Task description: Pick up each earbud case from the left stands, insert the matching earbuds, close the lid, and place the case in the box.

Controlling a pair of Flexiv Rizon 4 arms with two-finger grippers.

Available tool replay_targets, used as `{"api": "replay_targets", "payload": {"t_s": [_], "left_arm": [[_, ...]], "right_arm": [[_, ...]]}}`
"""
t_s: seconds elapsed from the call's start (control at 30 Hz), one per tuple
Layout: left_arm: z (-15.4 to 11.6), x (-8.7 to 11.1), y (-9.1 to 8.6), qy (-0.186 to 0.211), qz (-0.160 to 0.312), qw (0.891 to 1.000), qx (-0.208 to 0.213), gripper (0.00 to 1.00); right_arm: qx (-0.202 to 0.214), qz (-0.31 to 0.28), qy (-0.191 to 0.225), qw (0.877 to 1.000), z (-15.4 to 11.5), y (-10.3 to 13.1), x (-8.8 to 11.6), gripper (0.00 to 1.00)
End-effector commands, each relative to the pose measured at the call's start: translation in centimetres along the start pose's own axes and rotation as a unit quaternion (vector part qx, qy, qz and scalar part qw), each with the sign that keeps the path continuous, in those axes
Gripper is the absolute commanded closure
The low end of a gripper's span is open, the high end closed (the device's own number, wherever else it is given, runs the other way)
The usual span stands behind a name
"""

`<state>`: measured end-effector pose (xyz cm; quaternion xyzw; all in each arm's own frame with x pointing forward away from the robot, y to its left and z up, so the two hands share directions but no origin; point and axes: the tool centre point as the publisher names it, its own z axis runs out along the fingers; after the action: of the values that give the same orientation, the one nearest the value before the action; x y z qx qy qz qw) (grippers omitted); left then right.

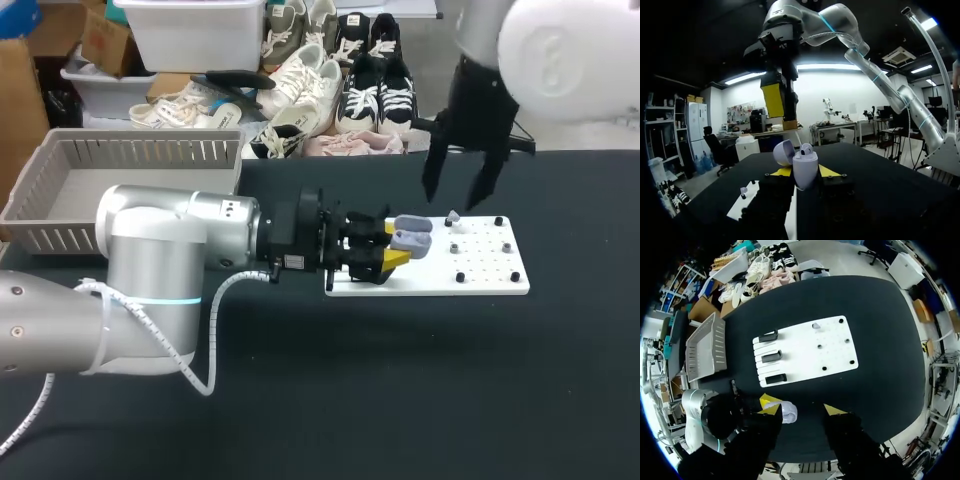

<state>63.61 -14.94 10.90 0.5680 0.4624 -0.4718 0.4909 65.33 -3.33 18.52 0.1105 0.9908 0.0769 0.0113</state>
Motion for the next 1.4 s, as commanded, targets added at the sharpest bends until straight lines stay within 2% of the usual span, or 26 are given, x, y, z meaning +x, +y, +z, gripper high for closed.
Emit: {"api": "replay_targets", "payload": {"t_s": [0.03,0.27,0.33,0.8,0.9,1.07,1.23,1.4], "left_arm": [[0.0,-0.3,-0.5,0.002,0.003,1.000,-0.005,1.00],[0.2,-0.1,-1.0,0.000,0.004,1.000,-0.009,1.00],[0.3,-0.1,-1.1,-0.002,0.004,1.000,-0.010,1.00],[0.4,-0.1,-1.1,-0.002,0.004,1.000,-0.009,1.00],[0.4,-0.1,-1.1,-0.002,0.004,1.000,-0.009,1.00],[0.4,-0.1,-1.1,-0.002,0.004,1.000,-0.009,1.00],[0.4,-0.1,-1.1,-0.002,0.004,1.000,-0.009,1.00],[0.4,-0.1,-1.1,-0.002,0.004,1.000,-0.009,1.00]], "right_arm": [[-0.030,-0.003,-0.024,0.999,0.3,-1.0,-0.8,0.51],[-0.024,-0.005,-0.047,0.999,1.0,-1.5,-3.6,0.51],[-0.021,-0.005,-0.047,0.999,1.8,-1.6,-5.0,0.52],[-0.005,0.005,-0.020,1.000,6.9,-3.0,-10.1,0.50],[-0.001,0.005,-0.013,1.000,8.0,-3.5,-10.7,0.51],[-0.017,0.005,-0.008,1.000,9.2,-4.2,-11.3,0.52],[-0.034,-0.001,-0.012,0.999,10.0,-4.5,-11.4,0.55],[-0.042,-0.017,-0.018,0.999,10.5,-4.5,-11.4,0.53]]}}
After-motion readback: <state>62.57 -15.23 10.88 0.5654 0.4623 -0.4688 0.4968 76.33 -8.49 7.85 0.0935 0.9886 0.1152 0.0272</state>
